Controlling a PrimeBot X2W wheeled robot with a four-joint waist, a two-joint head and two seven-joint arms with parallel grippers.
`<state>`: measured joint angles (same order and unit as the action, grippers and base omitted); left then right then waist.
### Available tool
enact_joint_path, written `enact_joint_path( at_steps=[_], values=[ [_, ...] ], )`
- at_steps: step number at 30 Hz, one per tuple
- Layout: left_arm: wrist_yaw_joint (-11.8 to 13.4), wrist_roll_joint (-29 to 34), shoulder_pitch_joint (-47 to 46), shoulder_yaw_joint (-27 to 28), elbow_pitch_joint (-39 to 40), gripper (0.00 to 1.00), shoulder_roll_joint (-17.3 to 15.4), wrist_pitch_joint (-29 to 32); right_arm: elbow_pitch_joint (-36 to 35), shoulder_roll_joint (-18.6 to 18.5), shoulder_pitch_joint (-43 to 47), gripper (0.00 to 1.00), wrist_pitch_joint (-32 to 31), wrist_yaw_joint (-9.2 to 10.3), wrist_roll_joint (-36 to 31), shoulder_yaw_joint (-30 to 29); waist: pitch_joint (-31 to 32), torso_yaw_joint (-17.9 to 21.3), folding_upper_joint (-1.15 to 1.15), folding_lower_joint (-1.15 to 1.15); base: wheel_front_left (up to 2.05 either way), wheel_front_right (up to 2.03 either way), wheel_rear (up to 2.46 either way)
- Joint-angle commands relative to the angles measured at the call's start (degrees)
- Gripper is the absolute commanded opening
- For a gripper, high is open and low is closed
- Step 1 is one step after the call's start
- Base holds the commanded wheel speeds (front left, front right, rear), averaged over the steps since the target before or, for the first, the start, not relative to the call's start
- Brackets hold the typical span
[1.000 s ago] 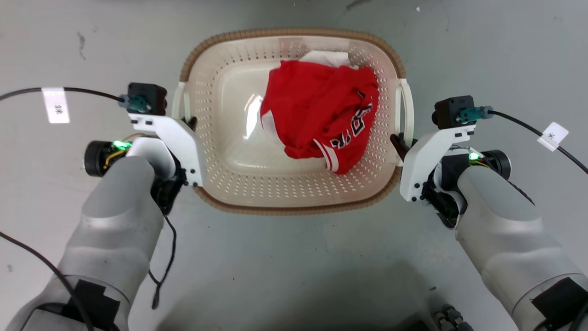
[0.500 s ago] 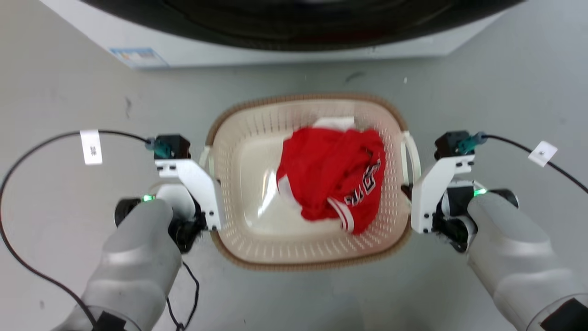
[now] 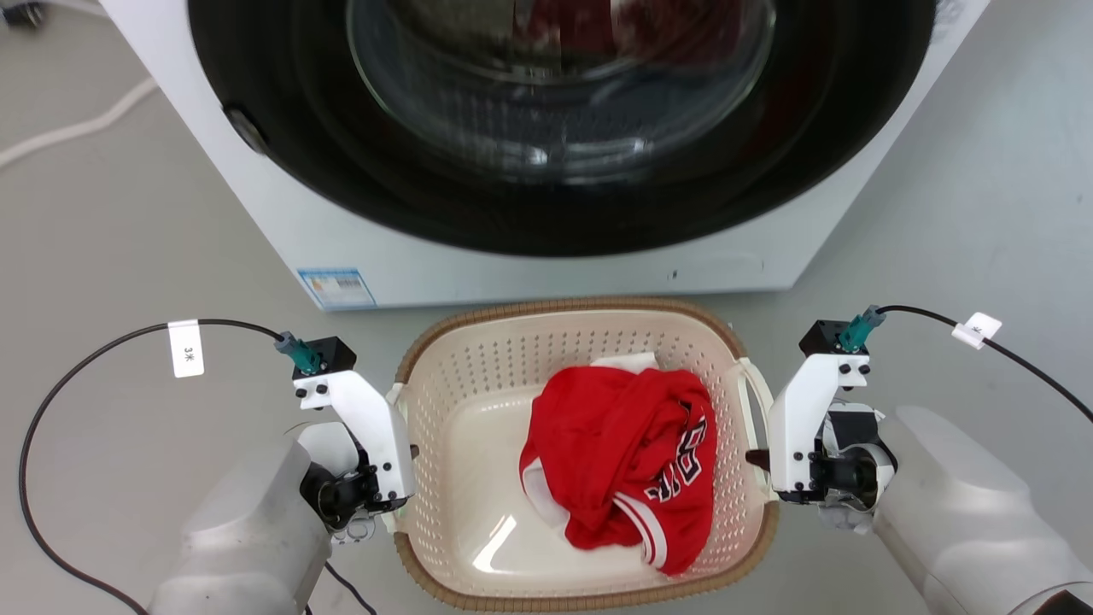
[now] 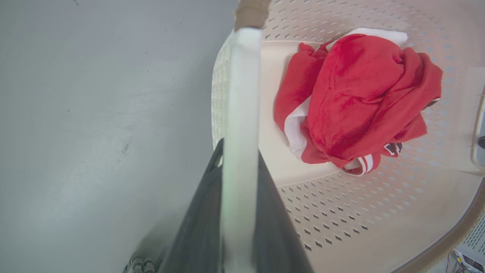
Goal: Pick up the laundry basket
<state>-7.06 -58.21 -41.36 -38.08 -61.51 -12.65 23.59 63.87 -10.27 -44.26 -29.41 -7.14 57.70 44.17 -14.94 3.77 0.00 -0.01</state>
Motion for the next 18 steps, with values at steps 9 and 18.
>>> enact_joint_path(
  at_steps=[9,18],
  values=[
    [-0.72,-3.35,-0.97,-1.26,-0.56,0.0,0.61,5.66,3.66,2.2,-0.94,0.0,-8.82,-0.64,3.35,-0.47,10.49,-0.59,0.0,0.01,0.0,0.0,0.0],
    [-0.73,-4.52,0.89,-2.54,-2.1,0.0,1.53,8.18,7.68,4.29,-0.1,0.0,-14.31,-0.64,4.54,-0.9,15.26,-0.61,0.0,0.01,0.0,0.0,0.0]
  ],
)
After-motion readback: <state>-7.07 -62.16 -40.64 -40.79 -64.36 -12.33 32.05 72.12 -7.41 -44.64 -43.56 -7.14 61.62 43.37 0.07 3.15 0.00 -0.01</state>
